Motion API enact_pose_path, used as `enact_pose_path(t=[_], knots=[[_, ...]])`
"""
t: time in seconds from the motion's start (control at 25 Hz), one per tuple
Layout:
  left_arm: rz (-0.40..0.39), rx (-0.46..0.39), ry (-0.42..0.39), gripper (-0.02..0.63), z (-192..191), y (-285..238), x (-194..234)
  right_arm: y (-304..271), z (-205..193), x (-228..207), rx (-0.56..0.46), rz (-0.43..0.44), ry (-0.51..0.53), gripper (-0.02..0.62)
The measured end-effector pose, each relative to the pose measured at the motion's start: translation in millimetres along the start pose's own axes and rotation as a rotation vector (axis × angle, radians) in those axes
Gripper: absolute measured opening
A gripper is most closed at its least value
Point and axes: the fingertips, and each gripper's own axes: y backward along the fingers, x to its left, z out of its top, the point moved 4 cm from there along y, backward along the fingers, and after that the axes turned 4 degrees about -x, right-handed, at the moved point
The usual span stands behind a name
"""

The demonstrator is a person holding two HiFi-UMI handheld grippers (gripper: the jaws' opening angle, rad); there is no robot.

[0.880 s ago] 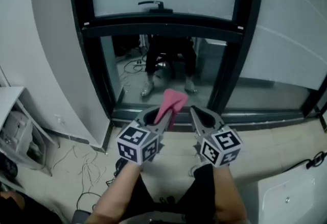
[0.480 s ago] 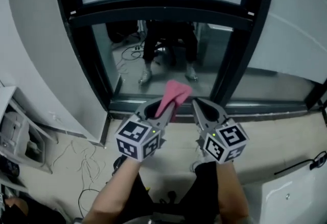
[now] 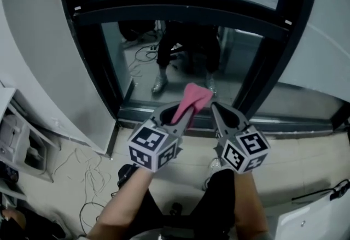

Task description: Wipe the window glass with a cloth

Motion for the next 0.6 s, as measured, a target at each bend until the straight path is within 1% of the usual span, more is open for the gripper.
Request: enact_pose_path(t=[0.2,0.6], knots=[[0.001,-0.002,-0.001,0.064,0,-24,13,-14,4,-22,0.002,-0.022,-0.002,-0.002],[0.014,-0.038,-0.027,0.064,17,-66,22,-28,15,-68,0.008,-0.040,0.030,-0.002]])
